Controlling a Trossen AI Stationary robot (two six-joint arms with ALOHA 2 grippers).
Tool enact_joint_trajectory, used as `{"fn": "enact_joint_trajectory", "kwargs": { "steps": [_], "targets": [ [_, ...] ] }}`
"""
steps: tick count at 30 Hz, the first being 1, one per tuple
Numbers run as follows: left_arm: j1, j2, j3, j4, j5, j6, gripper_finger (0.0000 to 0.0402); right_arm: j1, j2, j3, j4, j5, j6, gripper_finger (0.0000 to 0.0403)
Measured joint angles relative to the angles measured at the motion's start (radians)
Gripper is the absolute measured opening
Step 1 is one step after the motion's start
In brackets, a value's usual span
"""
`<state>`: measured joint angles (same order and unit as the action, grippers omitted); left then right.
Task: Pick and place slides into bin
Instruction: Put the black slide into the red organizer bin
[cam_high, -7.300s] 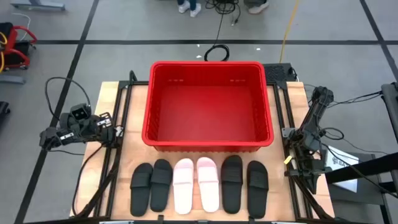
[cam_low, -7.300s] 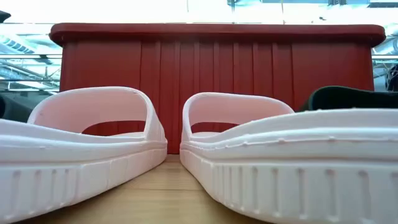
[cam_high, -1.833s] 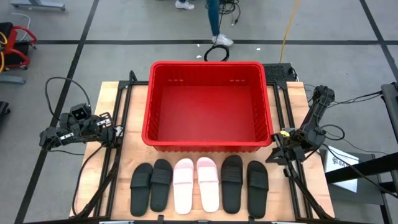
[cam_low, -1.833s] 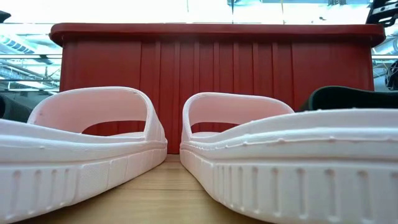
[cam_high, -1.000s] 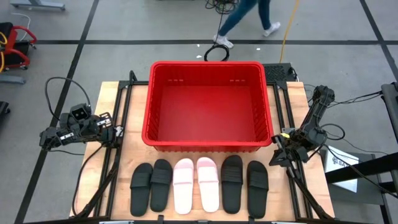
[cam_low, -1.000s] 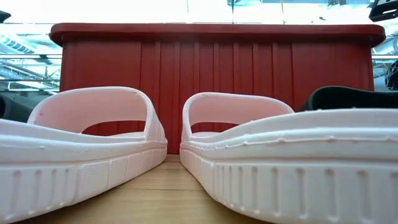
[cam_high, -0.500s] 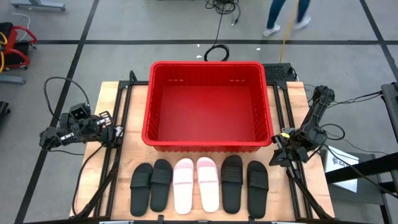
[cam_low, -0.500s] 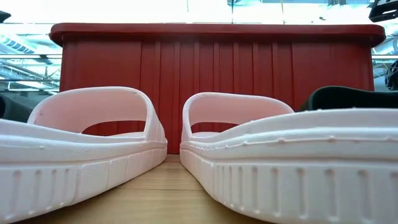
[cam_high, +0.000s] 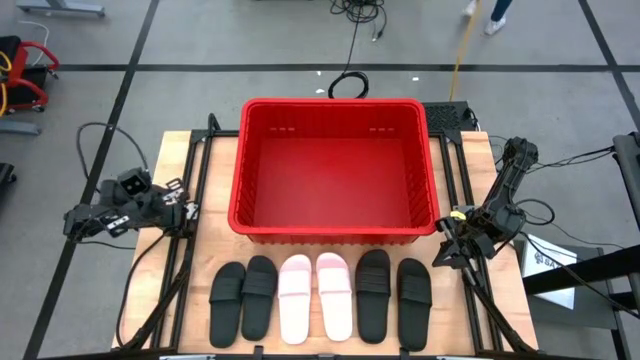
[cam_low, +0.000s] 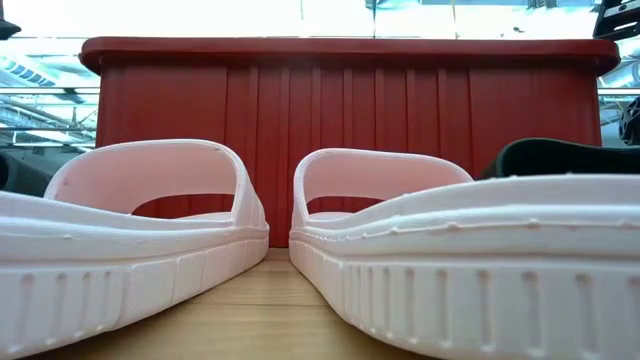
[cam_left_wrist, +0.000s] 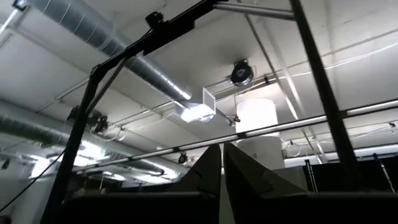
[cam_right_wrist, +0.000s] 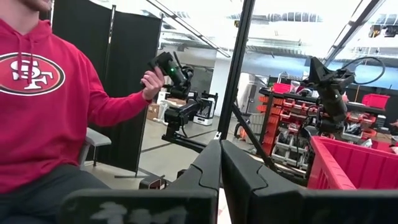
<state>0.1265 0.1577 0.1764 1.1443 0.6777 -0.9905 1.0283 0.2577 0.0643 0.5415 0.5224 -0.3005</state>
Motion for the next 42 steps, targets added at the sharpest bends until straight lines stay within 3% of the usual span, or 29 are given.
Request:
{"fn": "enact_joint_trajectory", "kwargs": {
  "steps": [3,8,13,31,35,42],
  "targets": [
    [0.000,0.000,0.000,-0.095,-0.020,0.083,0.0026,0.000,0.000,0.000,0.000,0.000,-0.019,0.0004],
    [0.000,0.000,0.000,-0.257,-0.151,0.249,0.0026,0.000,0.000,0.000,0.000,0.000,0.012,0.0004],
    [0.000,0.000,0.000,-0.400,-0.243,0.311,0.0026,0.000,0.000,0.000,0.000,0.000,0.049,0.0004],
    [0.000,0.006,0.004,-0.447,-0.347,0.431,0.0026,0.000,0.000,0.000,0.143,0.004,-0.105,0.0004],
    [0.000,0.023,0.062,-0.551,-0.347,0.444,0.0026,0.000,0.000,0.000,0.190,0.033,-0.138,0.0004],
    [0.000,0.162,0.317,-0.903,-0.403,0.605,0.0026,0.000,0.000,0.029,0.285,0.225,-0.242,0.0004]
  ]
}}
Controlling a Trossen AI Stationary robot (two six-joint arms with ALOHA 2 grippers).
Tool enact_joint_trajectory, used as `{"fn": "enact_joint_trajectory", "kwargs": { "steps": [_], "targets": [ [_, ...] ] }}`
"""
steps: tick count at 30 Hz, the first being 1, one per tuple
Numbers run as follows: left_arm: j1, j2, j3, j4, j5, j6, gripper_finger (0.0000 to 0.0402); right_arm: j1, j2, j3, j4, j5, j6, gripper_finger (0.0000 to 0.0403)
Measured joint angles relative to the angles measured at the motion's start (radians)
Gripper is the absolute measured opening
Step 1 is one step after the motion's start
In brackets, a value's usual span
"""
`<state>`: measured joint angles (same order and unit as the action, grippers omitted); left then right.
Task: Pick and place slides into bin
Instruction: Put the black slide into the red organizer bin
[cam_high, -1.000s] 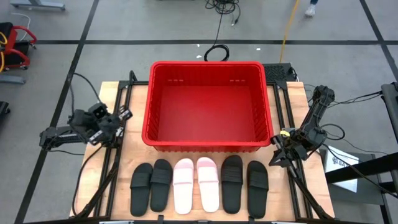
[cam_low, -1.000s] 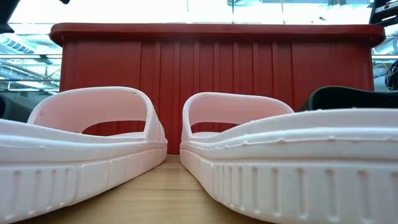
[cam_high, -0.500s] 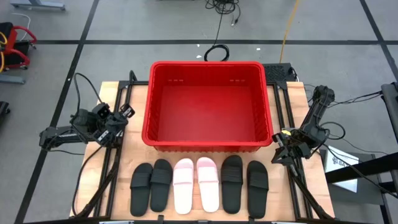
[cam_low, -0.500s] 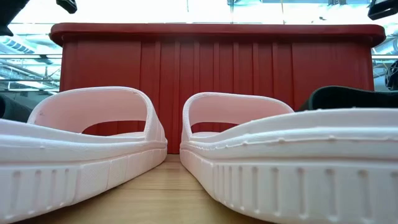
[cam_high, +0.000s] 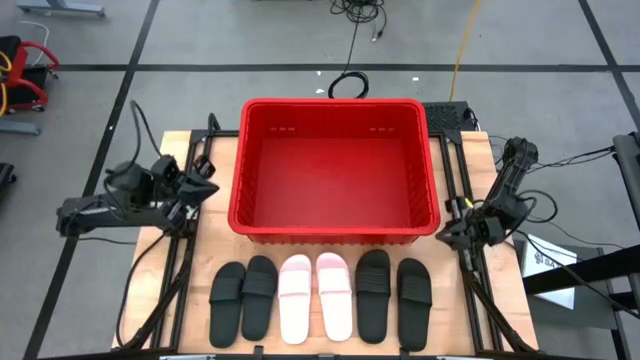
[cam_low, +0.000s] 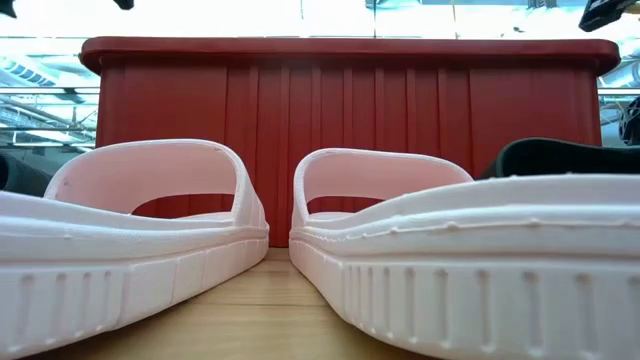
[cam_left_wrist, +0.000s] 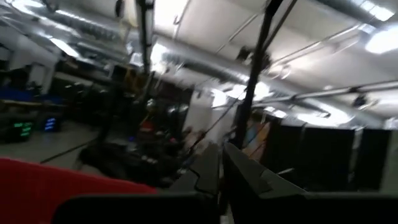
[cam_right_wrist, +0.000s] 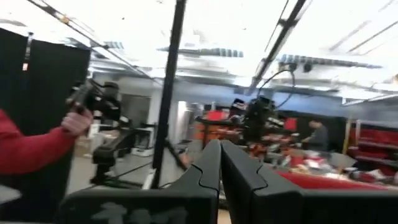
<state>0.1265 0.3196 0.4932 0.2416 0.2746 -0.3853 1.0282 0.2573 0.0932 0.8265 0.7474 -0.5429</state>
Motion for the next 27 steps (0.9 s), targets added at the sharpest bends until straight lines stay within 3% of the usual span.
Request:
{"fn": "enact_joint_trajectory", "kwargs": {
  "steps": [7,13,17,27],
  "targets": [
    [0.000,0.165,0.264,-0.209,-0.075,0.099,0.0026,0.000,0.000,0.087,0.007,0.023,-0.095,0.0004],
    [0.000,0.293,0.447,-0.379,-0.203,0.132,0.0026,0.000,0.005,0.196,-0.065,0.216,-0.143,0.0004],
    [0.000,0.351,0.536,-0.483,-0.315,0.158,0.0026,0.000,0.031,0.279,-0.117,0.287,-0.189,0.0004],
    [0.000,0.444,0.675,-0.646,-0.510,0.209,0.0026,0.000,0.183,0.517,-0.131,0.597,-0.434,0.0004]
  ]
}}
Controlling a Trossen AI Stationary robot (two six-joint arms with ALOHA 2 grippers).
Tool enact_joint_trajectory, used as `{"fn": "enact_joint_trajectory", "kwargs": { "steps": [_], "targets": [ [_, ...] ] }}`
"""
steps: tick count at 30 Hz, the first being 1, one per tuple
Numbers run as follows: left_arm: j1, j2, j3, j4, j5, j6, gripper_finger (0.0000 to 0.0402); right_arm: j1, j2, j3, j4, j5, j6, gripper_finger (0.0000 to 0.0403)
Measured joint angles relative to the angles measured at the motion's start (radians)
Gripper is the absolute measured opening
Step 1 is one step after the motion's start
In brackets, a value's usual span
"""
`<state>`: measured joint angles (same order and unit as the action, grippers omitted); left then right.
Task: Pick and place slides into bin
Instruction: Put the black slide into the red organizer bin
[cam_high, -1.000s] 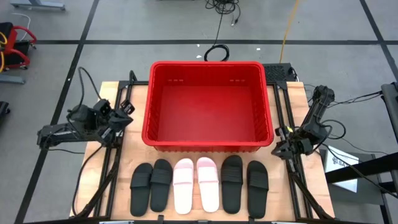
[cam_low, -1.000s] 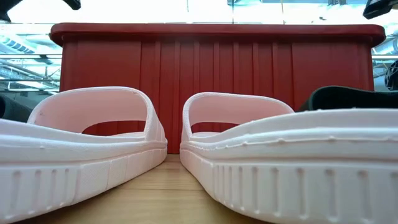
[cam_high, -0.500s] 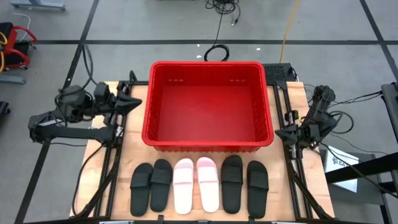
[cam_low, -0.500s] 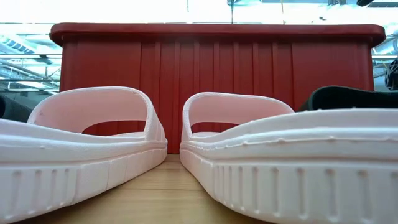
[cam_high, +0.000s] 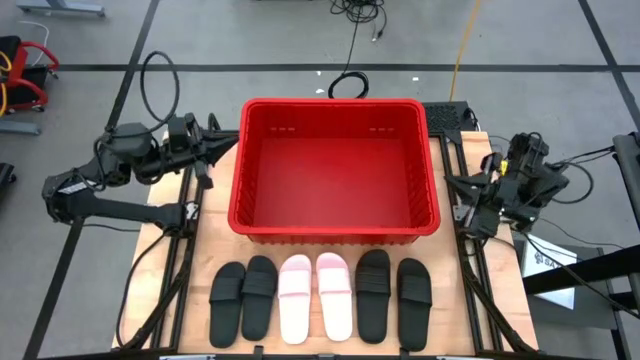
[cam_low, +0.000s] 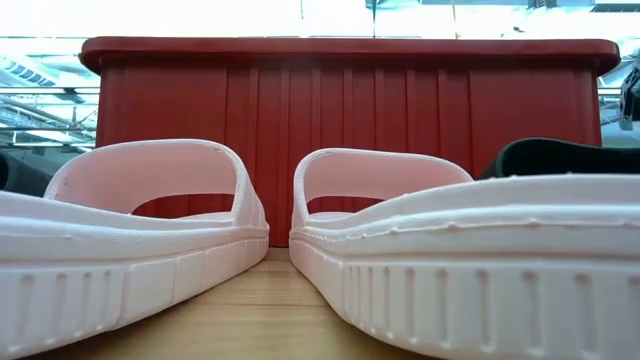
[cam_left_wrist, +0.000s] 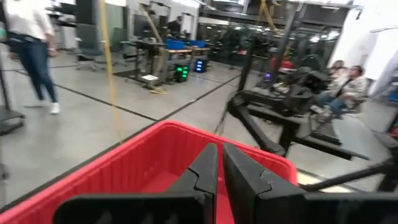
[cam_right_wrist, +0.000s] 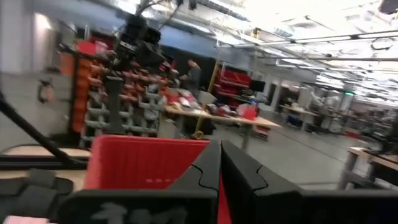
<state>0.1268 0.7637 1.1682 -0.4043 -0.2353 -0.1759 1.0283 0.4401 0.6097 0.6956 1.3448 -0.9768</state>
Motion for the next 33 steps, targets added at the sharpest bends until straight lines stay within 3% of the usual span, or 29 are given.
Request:
{"fn": "enact_joint_trajectory", "kwargs": {
  "steps": [7,17,23,33],
  "targets": [
    [-0.003,0.033,0.077,-0.013,0.021,0.009,0.0026,0.000,0.105,0.108,0.000,0.013,-0.095,0.0004],
    [-0.005,0.035,0.077,-0.007,0.051,-0.033,0.0026,0.000,0.131,0.059,-0.020,-0.062,-0.222,0.0004],
    [-0.005,0.042,0.077,-0.015,0.058,-0.061,0.0026,0.000,0.133,0.010,-0.009,-0.060,-0.024,0.0004],
    [-0.005,0.070,0.077,-0.012,0.054,-0.062,0.0026,0.000,0.132,-0.024,0.012,-0.066,0.076,0.0004]
  ]
}}
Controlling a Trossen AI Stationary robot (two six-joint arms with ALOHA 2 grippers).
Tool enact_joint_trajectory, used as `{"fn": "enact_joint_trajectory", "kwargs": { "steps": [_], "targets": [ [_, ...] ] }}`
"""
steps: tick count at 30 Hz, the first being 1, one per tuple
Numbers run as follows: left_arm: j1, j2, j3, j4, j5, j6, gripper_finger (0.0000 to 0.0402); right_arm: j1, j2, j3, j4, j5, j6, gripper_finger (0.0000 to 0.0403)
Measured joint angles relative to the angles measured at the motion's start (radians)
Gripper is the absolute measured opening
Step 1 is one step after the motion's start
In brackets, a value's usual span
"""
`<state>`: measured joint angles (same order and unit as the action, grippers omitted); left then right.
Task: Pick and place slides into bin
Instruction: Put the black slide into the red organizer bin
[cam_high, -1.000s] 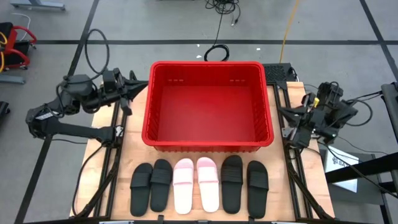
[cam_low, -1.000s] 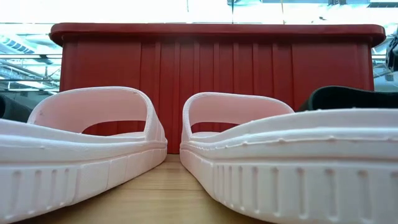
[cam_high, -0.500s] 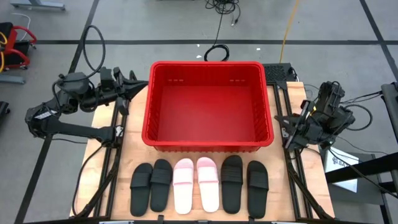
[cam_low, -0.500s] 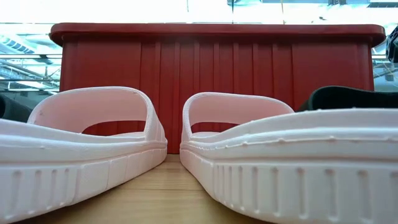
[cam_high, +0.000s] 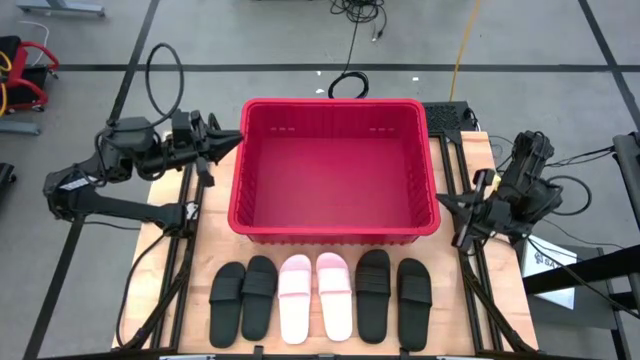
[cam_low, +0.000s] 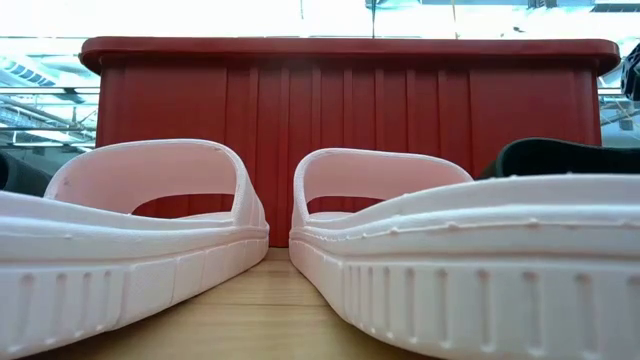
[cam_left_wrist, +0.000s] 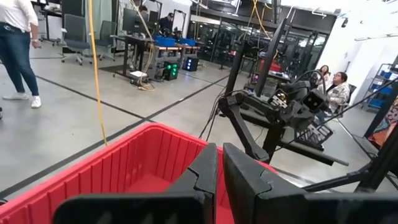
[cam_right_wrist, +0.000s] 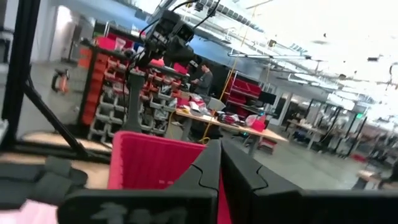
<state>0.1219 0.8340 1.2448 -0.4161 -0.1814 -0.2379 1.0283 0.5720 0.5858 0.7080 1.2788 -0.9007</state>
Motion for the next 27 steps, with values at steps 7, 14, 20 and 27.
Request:
{"fn": "enact_joint_trajectory", "kwargs": {
  "steps": [7,14,20,27],
  "targets": [
    [0.009,0.024,-0.001,0.008,-0.003,0.044,0.0026,0.000,0.000,0.000,0.000,0.001,0.052,0.0004],
    [0.028,0.033,-0.001,-0.002,-0.004,0.048,0.0026,0.000,0.000,0.000,0.000,0.000,0.077,0.0004],
    [0.028,0.050,-0.001,-0.003,-0.003,0.003,0.0026,0.000,0.000,0.000,-0.001,0.000,0.096,0.0004],
    [0.028,0.077,-0.001,0.000,-0.003,-0.029,0.0026,0.000,0.000,0.000,-0.002,0.003,0.101,0.0004]
  ]
}}
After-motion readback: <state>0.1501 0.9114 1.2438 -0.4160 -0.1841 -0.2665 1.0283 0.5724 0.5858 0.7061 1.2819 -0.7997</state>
